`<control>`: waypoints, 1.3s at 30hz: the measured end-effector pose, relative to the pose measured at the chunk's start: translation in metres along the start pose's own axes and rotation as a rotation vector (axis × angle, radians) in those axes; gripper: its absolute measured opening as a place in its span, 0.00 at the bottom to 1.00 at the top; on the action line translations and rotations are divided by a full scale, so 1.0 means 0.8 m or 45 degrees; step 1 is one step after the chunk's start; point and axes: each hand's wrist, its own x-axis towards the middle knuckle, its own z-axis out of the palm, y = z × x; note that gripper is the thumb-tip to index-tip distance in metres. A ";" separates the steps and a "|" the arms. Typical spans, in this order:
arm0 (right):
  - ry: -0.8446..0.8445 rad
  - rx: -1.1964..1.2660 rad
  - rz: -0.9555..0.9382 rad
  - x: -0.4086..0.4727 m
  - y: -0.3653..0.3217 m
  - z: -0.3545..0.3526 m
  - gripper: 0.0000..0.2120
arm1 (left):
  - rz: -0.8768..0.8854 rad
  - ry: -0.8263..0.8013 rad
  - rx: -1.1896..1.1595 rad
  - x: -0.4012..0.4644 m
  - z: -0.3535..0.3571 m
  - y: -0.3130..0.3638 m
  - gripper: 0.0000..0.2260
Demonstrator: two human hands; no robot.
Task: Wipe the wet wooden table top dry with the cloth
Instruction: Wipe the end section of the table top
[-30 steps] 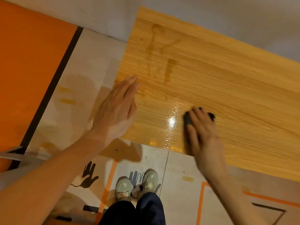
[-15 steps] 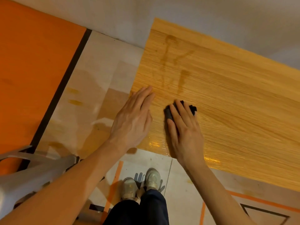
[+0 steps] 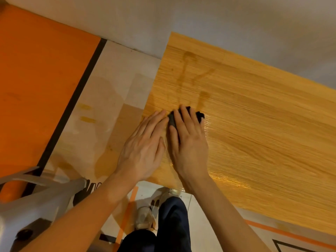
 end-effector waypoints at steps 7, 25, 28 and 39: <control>-0.010 0.018 0.282 -0.039 0.134 -0.082 0.22 | -0.024 0.023 -0.044 0.001 0.003 0.000 0.23; -0.171 0.000 0.180 0.030 0.169 -0.102 0.22 | -0.075 -0.014 -0.026 -0.001 0.002 0.002 0.24; -0.066 0.088 0.276 0.039 0.144 -0.085 0.22 | -0.092 -0.019 -0.036 -0.001 0.001 0.003 0.23; -0.214 0.040 -0.145 0.098 0.138 -0.071 0.21 | -0.142 -0.053 -0.130 0.010 -0.012 0.007 0.25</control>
